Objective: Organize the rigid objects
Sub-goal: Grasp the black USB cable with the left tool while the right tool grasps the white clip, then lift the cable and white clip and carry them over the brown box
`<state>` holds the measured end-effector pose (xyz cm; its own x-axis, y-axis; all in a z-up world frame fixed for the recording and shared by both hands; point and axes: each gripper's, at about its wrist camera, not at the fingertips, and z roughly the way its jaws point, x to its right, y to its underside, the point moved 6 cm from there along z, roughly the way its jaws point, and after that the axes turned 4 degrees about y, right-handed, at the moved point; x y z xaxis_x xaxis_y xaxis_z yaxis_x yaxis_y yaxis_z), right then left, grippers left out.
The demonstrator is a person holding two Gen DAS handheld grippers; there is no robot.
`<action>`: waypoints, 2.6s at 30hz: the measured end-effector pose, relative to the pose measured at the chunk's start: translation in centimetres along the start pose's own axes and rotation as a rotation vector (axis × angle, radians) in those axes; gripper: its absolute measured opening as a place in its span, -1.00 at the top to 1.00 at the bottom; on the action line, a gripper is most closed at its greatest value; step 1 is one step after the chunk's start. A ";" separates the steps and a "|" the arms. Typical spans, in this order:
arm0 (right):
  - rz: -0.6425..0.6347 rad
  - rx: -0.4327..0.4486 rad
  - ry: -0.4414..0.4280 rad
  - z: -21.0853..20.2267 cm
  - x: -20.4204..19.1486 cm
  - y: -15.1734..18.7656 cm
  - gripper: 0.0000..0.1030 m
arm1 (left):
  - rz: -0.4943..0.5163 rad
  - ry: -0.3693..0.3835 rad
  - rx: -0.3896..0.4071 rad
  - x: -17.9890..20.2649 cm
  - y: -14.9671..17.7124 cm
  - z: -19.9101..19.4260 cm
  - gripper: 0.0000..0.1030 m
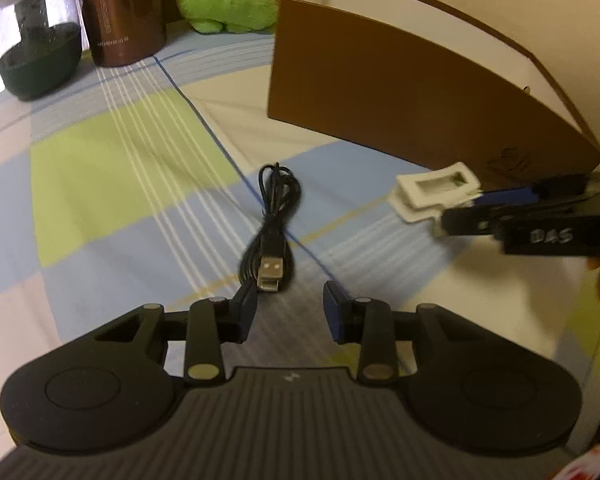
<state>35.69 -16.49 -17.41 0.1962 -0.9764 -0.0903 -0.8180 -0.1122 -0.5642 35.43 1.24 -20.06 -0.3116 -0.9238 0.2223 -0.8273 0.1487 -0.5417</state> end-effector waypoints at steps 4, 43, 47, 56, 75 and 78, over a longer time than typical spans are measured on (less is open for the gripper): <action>-0.008 0.002 0.004 0.0 -0.2 0.1 0.14 | -0.012 -0.059 0.025 0.2 -1.1 -0.2 0.35; -0.230 0.002 -0.160 -4.0 -3.7 7.1 0.39 | -0.190 -0.263 -0.082 2.4 7.2 -4.1 0.56; -0.260 -0.007 -0.182 -5.0 -4.5 8.8 0.39 | -0.234 -0.262 -0.088 3.2 9.3 -5.7 0.56; -0.212 -0.014 -0.177 -5.7 -3.9 9.1 -0.47 | -0.249 -0.233 -0.059 4.1 9.4 -6.0 0.38; -0.262 -0.015 -0.150 -3.3 -5.4 8.3 -0.85 | -0.225 -0.263 -0.050 3.0 8.8 -4.6 0.76; -0.264 -0.004 -0.143 -3.1 -5.4 8.3 -0.84 | -0.224 -0.264 -0.049 2.9 8.8 -4.6 0.75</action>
<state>26.14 -12.75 -19.10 0.4769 -0.8772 -0.0557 -0.7302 -0.3601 -0.5806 25.09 1.43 -20.48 0.0066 -0.9939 0.1103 -0.8850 -0.0572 -0.4621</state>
